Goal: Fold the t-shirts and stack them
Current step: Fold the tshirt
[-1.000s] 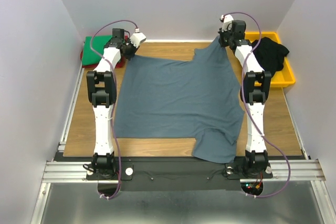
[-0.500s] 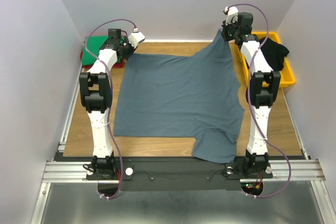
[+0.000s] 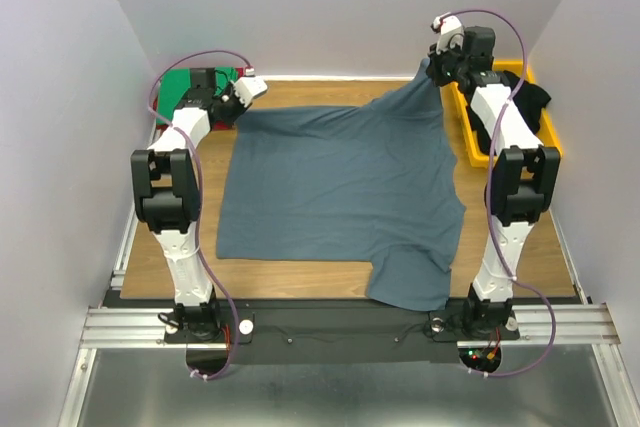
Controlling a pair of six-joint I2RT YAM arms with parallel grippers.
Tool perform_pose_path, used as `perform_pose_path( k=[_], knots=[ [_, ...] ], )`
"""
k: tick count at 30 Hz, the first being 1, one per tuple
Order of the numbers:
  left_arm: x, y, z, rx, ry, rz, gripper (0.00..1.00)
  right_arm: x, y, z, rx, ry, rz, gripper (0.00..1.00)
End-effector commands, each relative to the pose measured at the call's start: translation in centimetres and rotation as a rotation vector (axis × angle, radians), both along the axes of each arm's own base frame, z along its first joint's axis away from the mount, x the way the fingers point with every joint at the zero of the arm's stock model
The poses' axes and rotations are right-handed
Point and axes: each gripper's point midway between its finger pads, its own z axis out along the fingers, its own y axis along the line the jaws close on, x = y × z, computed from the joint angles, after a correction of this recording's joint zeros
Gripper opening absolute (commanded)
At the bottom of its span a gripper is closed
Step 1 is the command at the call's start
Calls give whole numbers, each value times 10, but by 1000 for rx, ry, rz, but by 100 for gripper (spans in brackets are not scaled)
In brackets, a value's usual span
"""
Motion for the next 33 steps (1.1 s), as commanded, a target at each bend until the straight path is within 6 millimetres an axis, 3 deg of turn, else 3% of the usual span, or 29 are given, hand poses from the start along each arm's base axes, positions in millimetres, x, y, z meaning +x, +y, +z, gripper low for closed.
perform_pose_path(
  k=[1, 3, 11, 16, 24, 26, 33],
  knots=[
    [-12, 11, 54, 18, -149, -43, 0, -20, -3, 45, -8, -94, 25, 1],
    [-19, 14, 57, 22, -153, -49, 0, -26, -3, 46, -10, -90, 25, 1],
    [-47, 12, 34, 51, -100, -95, 0, -56, 4, 49, -7, -79, 72, 1],
    [-61, 12, 15, 58, -53, -100, 0, -71, 6, 37, -17, -48, 98, 1],
    [-76, 18, 2, 103, -32, -101, 0, -100, 7, 9, -33, 25, 122, 1],
    [-81, 20, -3, 119, -24, -103, 0, -107, 5, 11, -45, 20, 124, 1],
    [-106, 24, -20, 160, 16, -113, 0, -136, 10, -12, -54, 93, 170, 1]
  ],
)
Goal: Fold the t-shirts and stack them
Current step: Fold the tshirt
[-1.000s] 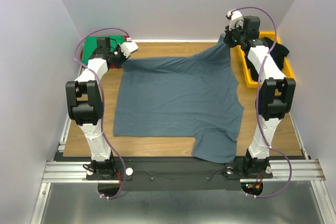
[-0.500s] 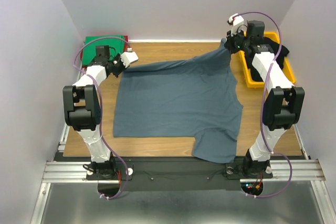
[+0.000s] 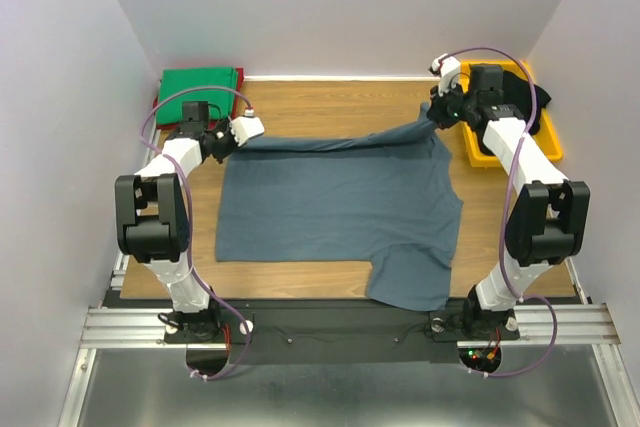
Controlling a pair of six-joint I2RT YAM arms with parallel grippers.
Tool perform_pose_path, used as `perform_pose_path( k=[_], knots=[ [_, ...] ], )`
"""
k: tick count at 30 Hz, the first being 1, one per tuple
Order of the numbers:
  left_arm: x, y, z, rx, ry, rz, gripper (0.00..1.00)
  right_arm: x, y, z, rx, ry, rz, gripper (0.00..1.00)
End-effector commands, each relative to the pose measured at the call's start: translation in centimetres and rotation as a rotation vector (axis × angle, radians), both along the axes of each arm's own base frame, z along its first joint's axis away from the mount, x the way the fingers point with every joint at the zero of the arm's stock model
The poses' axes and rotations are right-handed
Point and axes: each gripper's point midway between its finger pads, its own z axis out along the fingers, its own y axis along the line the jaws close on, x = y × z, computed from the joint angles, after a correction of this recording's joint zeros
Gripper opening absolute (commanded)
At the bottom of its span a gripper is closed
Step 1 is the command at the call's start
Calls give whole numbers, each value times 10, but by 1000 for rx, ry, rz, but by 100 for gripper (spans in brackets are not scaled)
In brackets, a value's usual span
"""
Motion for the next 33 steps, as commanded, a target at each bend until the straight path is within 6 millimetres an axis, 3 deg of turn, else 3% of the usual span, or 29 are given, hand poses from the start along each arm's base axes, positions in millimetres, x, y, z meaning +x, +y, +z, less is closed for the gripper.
perform_pose_path(
  k=[1, 13, 15, 17, 20, 23, 26, 28, 31, 33],
  knots=[
    [-11, 4, 11, 32, -29, -6, 0, -17, -1, 13, -15, -34, 42, 0],
    [-27, -4, -48, 75, 130, 46, 1, -55, 2, -64, -49, 154, 129, 1],
    [-27, -4, -52, 72, 144, 52, 5, -63, 2, -77, -63, 192, 142, 0],
    [-30, -5, -54, 70, 160, 46, 18, -70, 0, -86, -96, 212, 182, 1],
    [-39, -7, -50, 73, 177, 15, 31, -92, -2, -96, -148, 269, 260, 9],
    [-44, -8, -42, 68, 172, 2, 36, -109, -4, -99, -185, 304, 319, 23],
    [-52, -12, -26, 54, 159, -25, 40, -135, -13, -106, -241, 394, 369, 31],
    [-57, -16, -22, 39, 169, -42, 42, -142, -17, -109, -267, 427, 397, 34],
    [-60, -19, -12, 21, 158, -48, 45, -139, -20, -103, -268, 453, 376, 41],
    [-60, -22, -7, -5, 153, -40, 46, -123, -16, -98, -225, 448, 349, 48]
  ],
)
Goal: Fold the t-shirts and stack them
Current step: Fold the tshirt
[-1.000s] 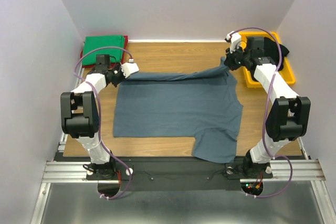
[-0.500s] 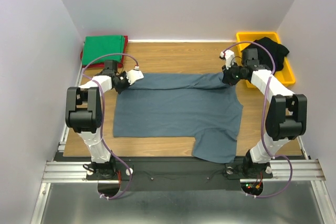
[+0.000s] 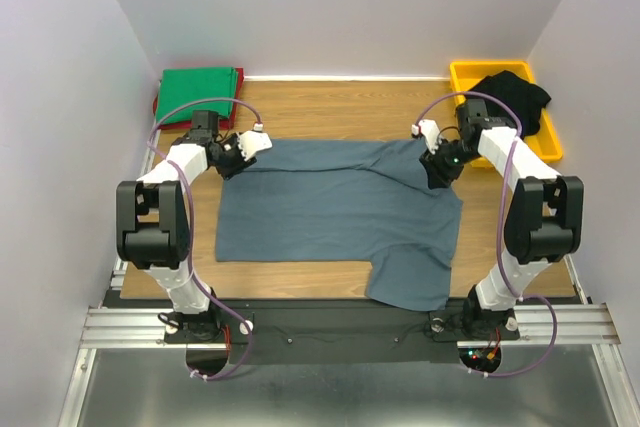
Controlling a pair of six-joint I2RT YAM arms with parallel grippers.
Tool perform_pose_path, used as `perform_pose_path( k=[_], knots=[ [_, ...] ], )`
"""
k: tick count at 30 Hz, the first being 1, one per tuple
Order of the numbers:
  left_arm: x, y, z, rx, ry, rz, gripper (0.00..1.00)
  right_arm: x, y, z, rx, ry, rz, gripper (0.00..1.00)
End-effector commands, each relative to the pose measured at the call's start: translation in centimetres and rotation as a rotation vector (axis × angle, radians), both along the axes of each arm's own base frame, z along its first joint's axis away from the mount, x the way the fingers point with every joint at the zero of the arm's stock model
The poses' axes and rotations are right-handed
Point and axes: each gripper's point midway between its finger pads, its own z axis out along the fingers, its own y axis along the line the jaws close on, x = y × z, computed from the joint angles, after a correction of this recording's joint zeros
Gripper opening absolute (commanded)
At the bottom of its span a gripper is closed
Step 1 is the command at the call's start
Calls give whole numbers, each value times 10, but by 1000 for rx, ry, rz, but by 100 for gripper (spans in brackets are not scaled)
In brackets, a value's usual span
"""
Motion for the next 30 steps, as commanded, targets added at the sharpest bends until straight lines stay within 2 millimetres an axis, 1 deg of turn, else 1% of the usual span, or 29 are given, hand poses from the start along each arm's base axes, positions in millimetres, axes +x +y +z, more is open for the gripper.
perform_pose_path(
  k=[1, 2, 3, 4, 5, 6, 7, 8, 9, 10, 11, 12, 13, 14, 15, 16, 17, 18, 19, 20, 21, 22, 25, 26, 30],
  knots=[
    [-5, -13, 30, -81, -31, -22, 54, 22, 1, 11, 49, 43, -61, 51],
    [-4, -16, 33, -100, -31, -22, 55, 28, 5, 11, 71, 58, -82, 52],
    [-5, -24, 38, -146, -24, -25, 56, 41, 8, 19, 98, 56, -131, 52],
    [-1, -31, 47, -173, -36, -32, 57, 46, 10, 11, 112, 86, -149, 52],
    [1, -37, 52, -201, -38, -37, 65, 51, 11, 10, 123, 99, -164, 52],
    [3, -45, 58, -246, -27, -19, 65, 58, 12, 12, 126, 89, -175, 52],
    [5, -55, 65, -277, -27, -29, 65, 61, 12, 11, 132, 100, -198, 52],
    [9, -73, 76, -339, -14, -38, 65, 66, 12, 4, 136, 109, -209, 52],
    [13, -83, 82, -367, -18, -49, 65, 69, 14, 2, 146, 114, -230, 52],
    [19, -95, 96, -406, -33, -66, 65, 77, 15, 5, 156, 100, -241, 51],
    [20, -107, 100, -432, -24, -78, 65, 83, 19, 7, 181, 95, -243, 51],
    [23, -116, 101, -483, 7, -69, 65, 97, 22, 8, 202, 77, -260, 51],
    [26, -121, 102, -504, 17, -67, 64, 98, 24, 2, 214, 92, -265, 51],
    [32, -125, 101, -521, 30, -60, 64, 111, 27, 11, 234, 60, -261, 51],
    [37, -128, 103, -541, 26, -53, 64, 118, 30, 2, 234, 72, -262, 51],
    [40, -128, 101, -546, 34, -31, 64, 123, 31, 0, 238, 74, -271, 51],
    [42, -128, 98, -558, 48, -4, 64, 135, 33, 7, 245, 45, -268, 51],
    [43, -127, 92, -556, 59, 8, 64, 139, 35, 6, 248, 45, -267, 51],
    [46, -126, 90, -553, 51, 17, 64, 143, 37, 8, 252, 39, -267, 51],
    [46, -122, 81, -542, 62, 44, 64, 149, 41, 5, 251, 35, -261, 52],
    [47, -121, 78, -537, 62, 53, 64, 151, 44, 4, 255, 36, -259, 52],
    [47, -119, 73, -526, 68, 65, 64, 153, 47, 0, 262, 45, -258, 52],
    [47, -116, 64, -508, 72, 81, 64, 157, 59, -1, 267, 44, -243, 52],
    [45, -115, 60, -504, 79, 85, 64, 158, 61, -5, 267, 50, -239, 52],
    [44, -112, 56, -489, 77, 88, 64, 154, 76, -14, 269, 73, -209, 53]
  ],
)
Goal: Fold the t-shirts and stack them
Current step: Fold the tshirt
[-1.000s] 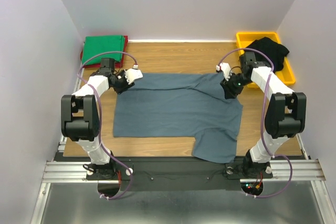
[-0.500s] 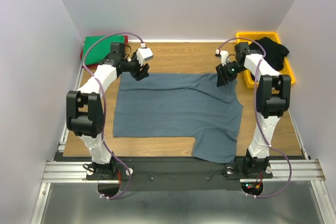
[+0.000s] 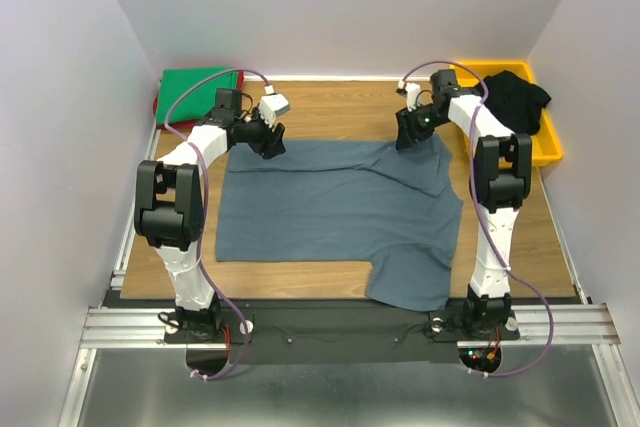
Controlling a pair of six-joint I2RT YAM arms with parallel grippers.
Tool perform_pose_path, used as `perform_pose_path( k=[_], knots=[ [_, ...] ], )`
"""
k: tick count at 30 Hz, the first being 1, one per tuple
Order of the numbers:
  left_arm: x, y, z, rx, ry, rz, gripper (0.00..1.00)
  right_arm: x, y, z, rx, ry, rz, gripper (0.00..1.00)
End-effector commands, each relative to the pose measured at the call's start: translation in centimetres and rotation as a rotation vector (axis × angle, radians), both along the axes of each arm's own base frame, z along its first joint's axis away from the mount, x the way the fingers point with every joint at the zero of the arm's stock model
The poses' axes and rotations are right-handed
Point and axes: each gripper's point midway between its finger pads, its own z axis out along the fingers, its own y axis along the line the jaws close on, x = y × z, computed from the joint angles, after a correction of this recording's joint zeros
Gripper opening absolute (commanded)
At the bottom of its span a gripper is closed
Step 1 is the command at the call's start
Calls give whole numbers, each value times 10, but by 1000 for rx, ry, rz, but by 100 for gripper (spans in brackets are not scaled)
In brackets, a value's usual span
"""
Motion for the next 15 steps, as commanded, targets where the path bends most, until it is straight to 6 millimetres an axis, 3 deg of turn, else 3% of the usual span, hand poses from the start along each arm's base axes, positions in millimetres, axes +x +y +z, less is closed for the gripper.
perform_pose_path(
  k=[1, 11, 13, 15],
  knots=[
    [3, 2, 8, -5, -36, 12, 64, 5, 25, 4, 39, -20, 41, 53],
    [3, 8, 0, 9, -22, 17, 64, -8, 39, -6, 67, 17, 81, 53],
    [4, 9, -2, 12, -21, 18, 64, -10, 41, -5, 80, 22, 87, 47],
    [5, 10, -1, 14, -23, 20, 64, -13, 44, 4, 98, 13, 94, 33]
  ],
)
